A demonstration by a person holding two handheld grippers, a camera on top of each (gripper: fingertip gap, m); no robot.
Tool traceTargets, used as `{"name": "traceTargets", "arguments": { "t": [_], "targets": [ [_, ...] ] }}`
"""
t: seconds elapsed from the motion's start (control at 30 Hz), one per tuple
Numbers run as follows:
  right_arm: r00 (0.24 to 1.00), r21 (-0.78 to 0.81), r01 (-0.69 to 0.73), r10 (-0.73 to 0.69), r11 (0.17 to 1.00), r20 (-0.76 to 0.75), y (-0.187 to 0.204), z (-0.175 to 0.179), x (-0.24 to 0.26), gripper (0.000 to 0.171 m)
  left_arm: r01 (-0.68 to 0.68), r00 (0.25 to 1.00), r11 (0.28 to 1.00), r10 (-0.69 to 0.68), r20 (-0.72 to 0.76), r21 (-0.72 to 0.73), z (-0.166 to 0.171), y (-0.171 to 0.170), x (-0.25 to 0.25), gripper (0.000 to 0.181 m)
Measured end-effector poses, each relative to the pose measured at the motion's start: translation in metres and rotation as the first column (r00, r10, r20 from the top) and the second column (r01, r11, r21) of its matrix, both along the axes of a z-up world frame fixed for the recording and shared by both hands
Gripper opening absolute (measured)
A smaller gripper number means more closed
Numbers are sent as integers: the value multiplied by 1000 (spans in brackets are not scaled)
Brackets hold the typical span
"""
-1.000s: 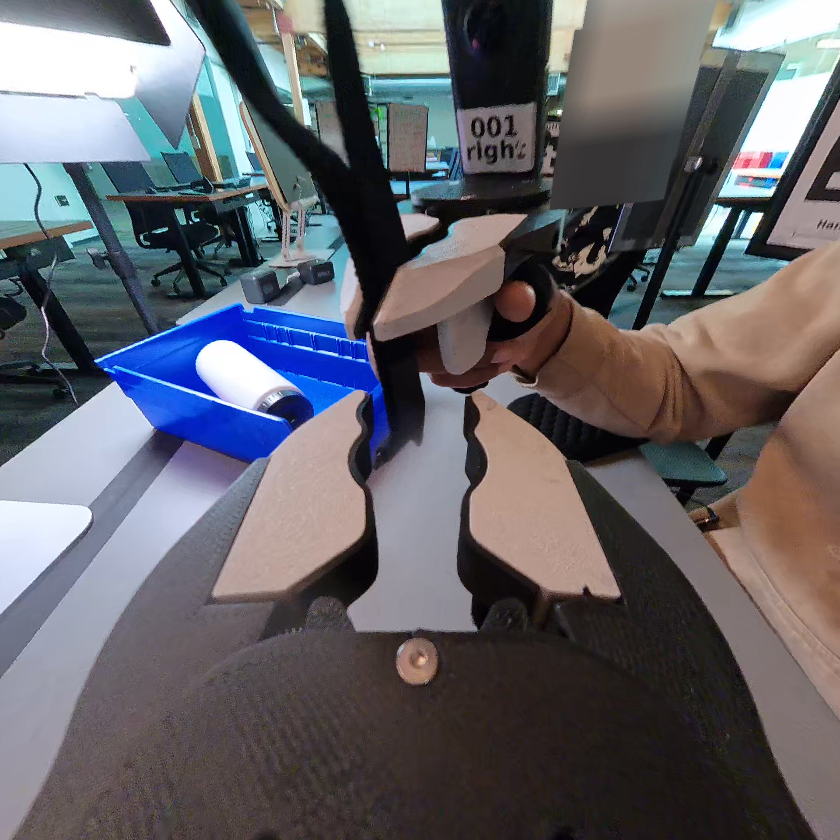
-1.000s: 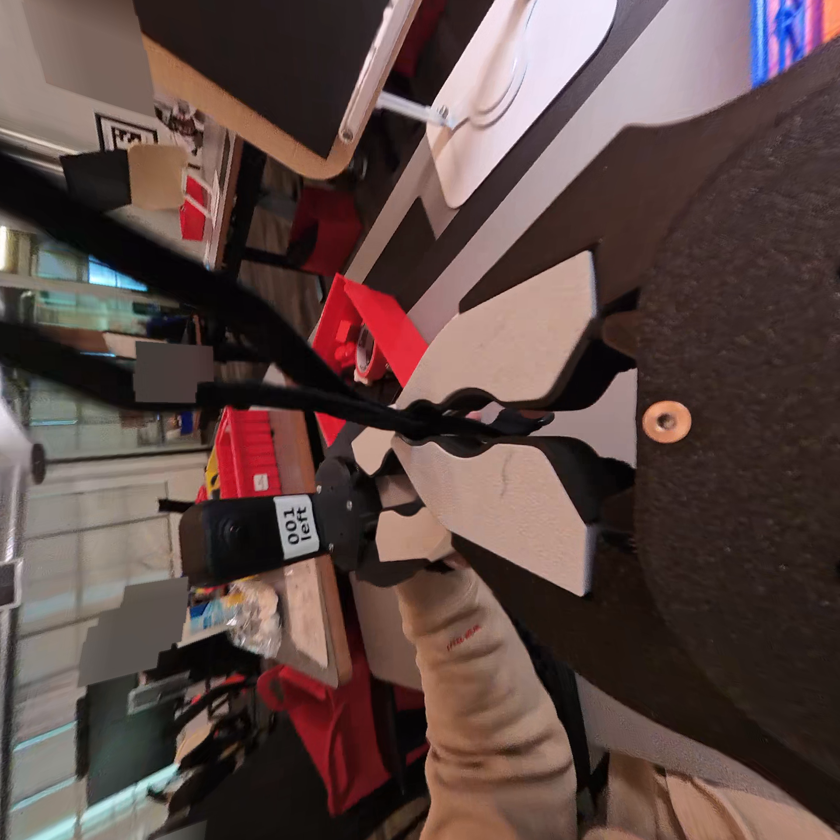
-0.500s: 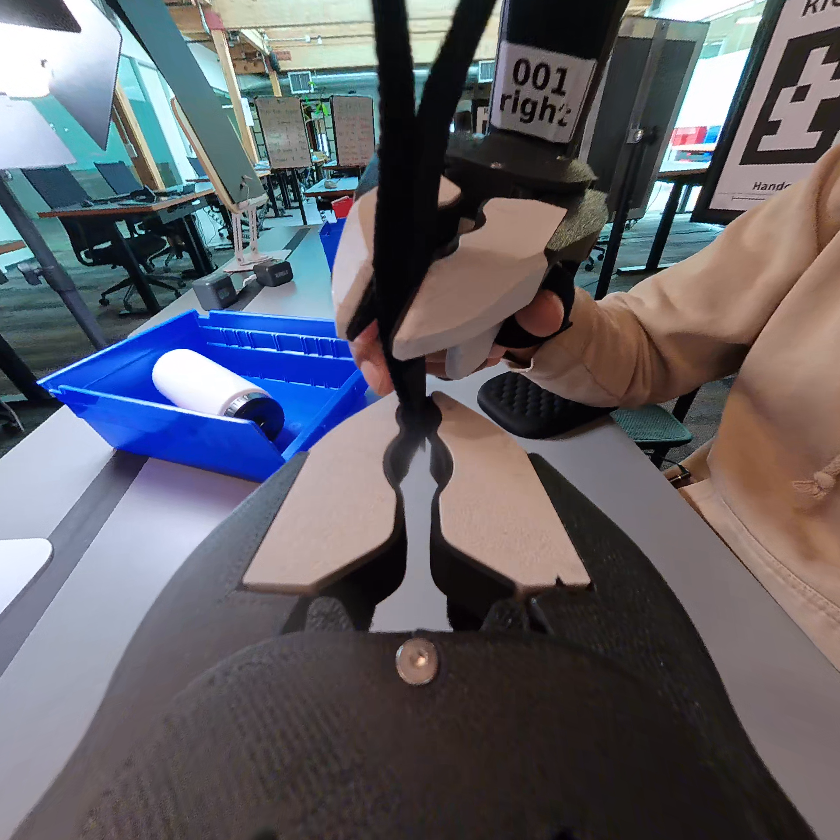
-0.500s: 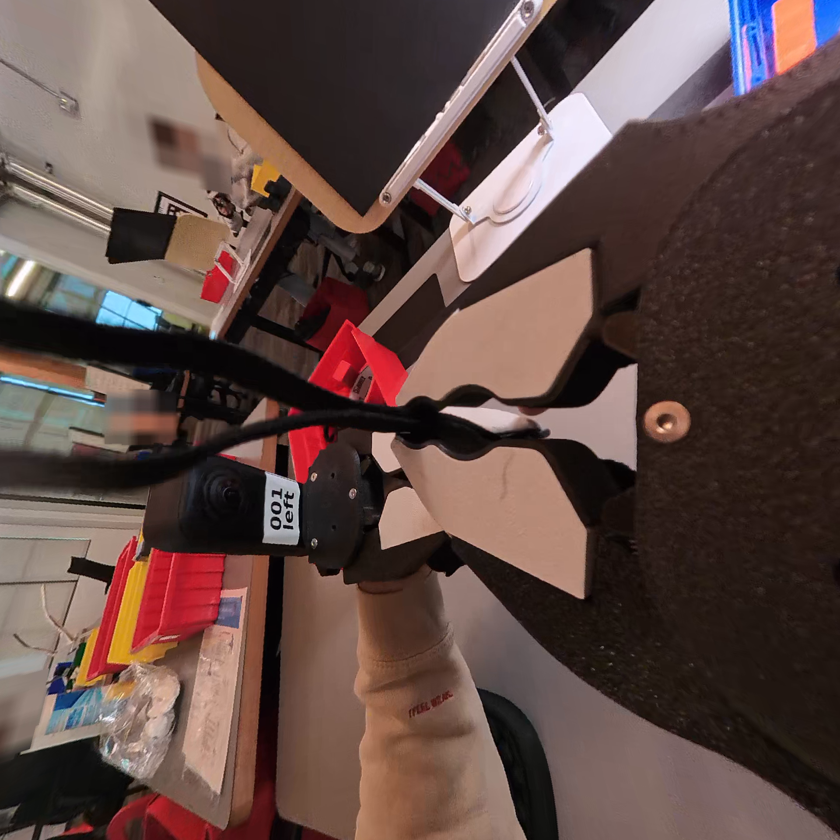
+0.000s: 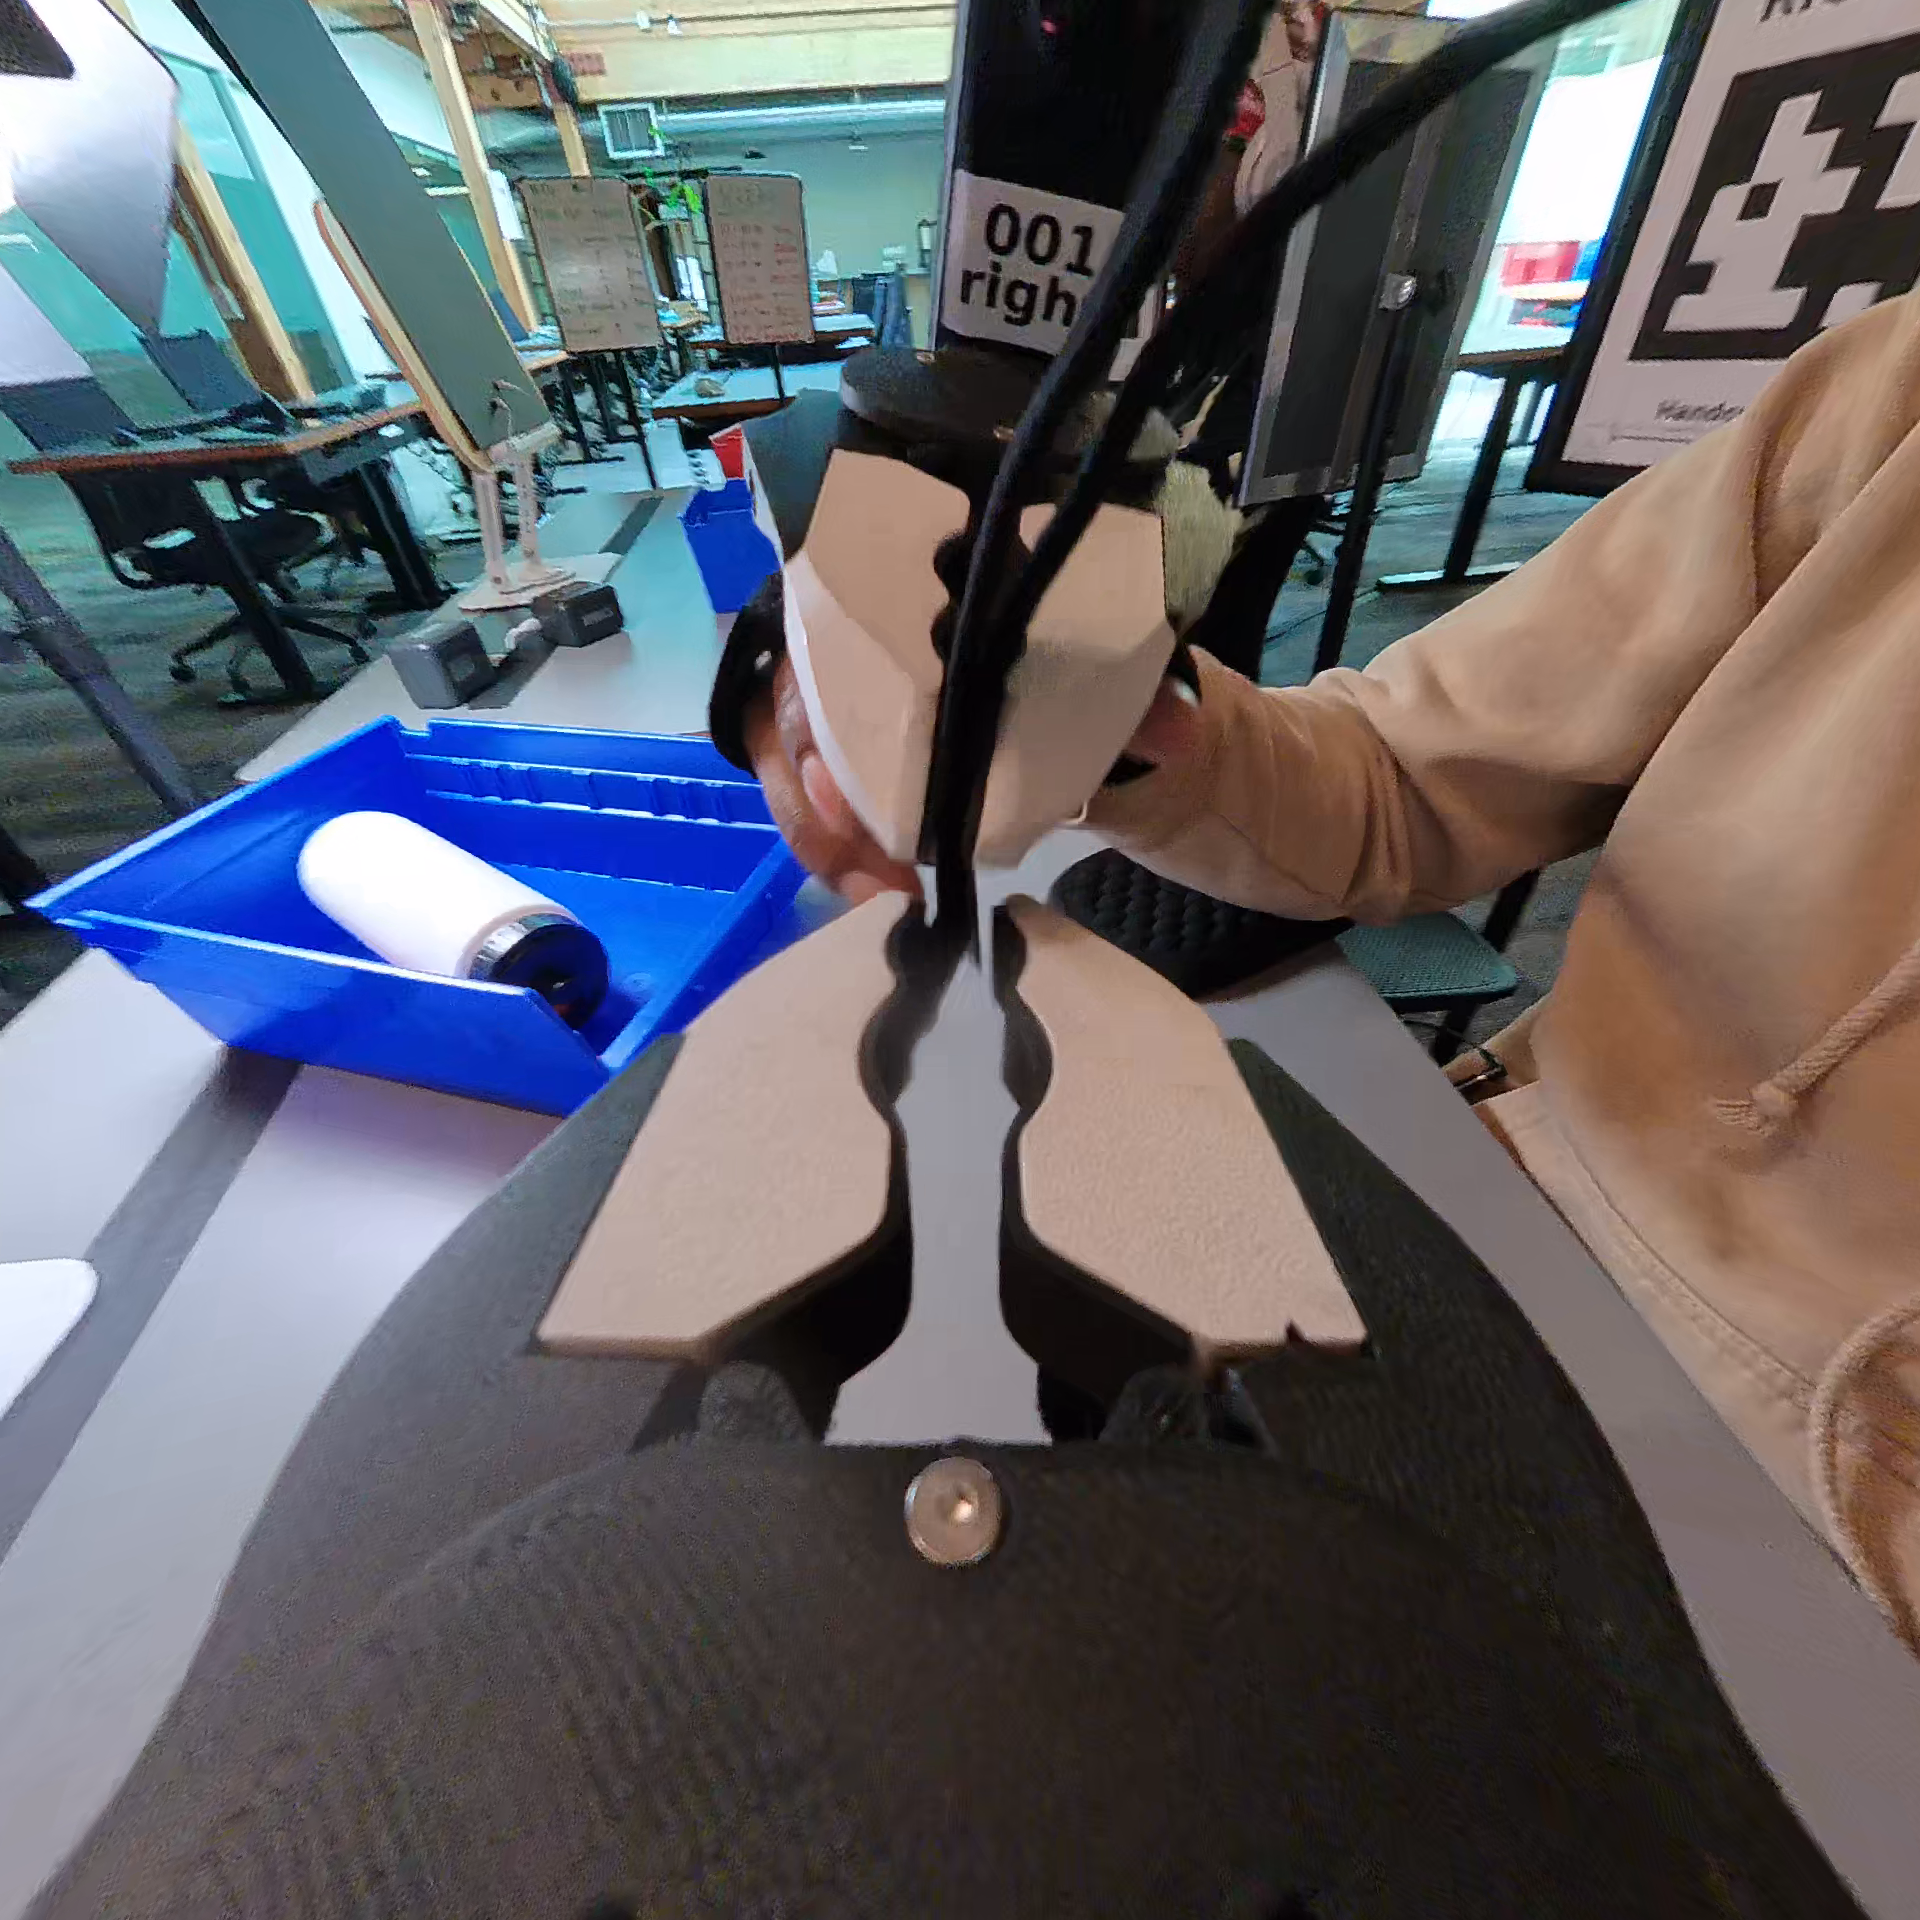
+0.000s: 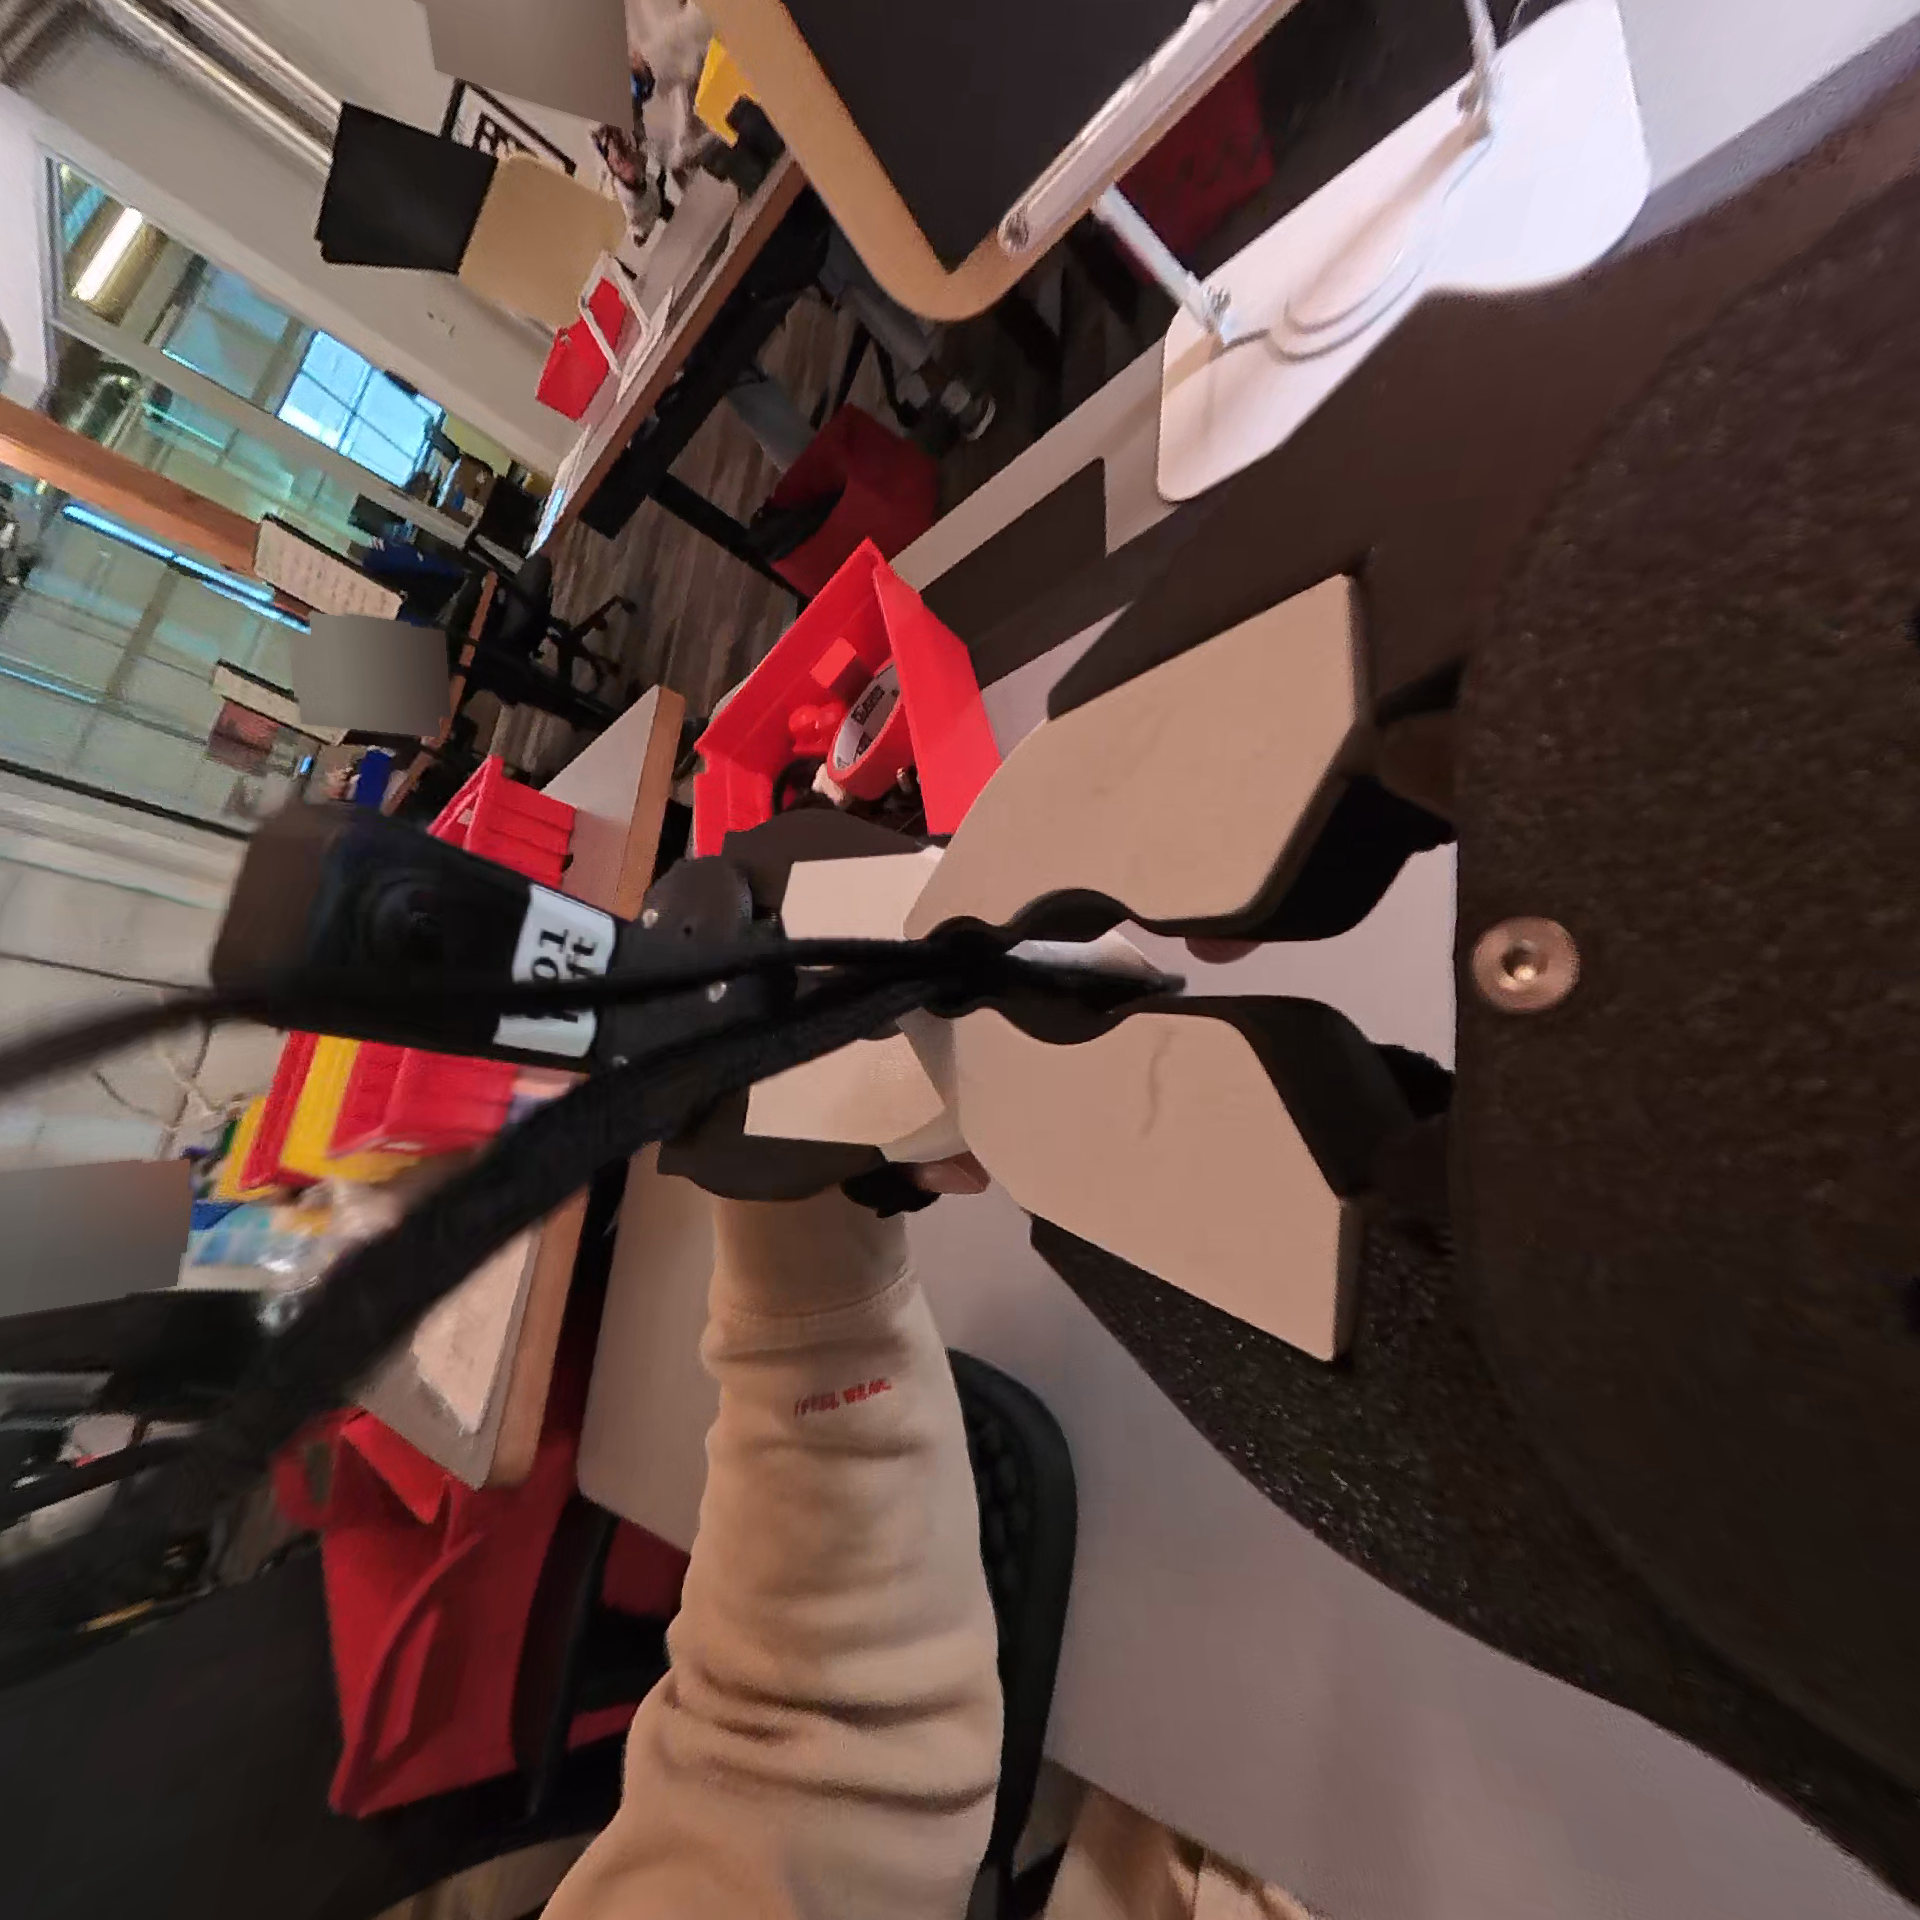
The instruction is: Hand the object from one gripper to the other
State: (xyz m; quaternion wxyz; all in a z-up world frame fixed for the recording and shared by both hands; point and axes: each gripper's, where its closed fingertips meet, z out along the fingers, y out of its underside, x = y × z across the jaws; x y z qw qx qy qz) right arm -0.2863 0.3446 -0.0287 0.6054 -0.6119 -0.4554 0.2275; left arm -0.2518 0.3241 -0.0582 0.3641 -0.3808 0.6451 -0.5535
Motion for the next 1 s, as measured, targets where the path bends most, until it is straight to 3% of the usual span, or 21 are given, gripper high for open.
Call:
{"name": "traceTargets", "arguments": {
  "t": [0.1,0.27,0.3,0.4,0.57,0.67,0.77,0.87,0.93,1.0],
  "targets": [
    [997,-92,-41,35,995,-63,-5,7,10,4,-47,998,999,47,38,11,13,10,-12,32],
    [1000,-152,6,-11,988,-29,8,-11,14,4,-111,990,993,107,96,35,35,9,-17,37],
    [1000,-166,-1,-2,986,-21,9,-16,9,4,-132,988,988,124,89,82,32,8,-13,35],
    [999,-162,-13,20,987,41,7,-30,-3,4,-175,982,969,160,97,175,29,8,-9,7],
    [1000,-169,-26,28,985,11,7,-29,-6,7,-170,985,979,165,50,110,31,11,-10,5],
    [1000,-114,1,0,994,12,9,-17,10,30,-159,987,985,159,-3,61,28,13,-13,5],
    [995,-79,-59,52,995,-87,-4,7,17,33,-134,989,990,136,-61,36,16,14,-10,5],
    [994,-85,-74,66,994,-88,-7,7,10,31,-76,991,997,78,-105,22,4,3,-2,6],
    [997,-81,-69,65,994,-50,-6,-1,7,6,-54,989,998,59,-133,36,-3,-3,1,6],
    [995,-93,-95,91,991,-44,-9,-3,7,5,-55,990,998,60,-126,43,-3,-1,-2,10]
  ]
}}
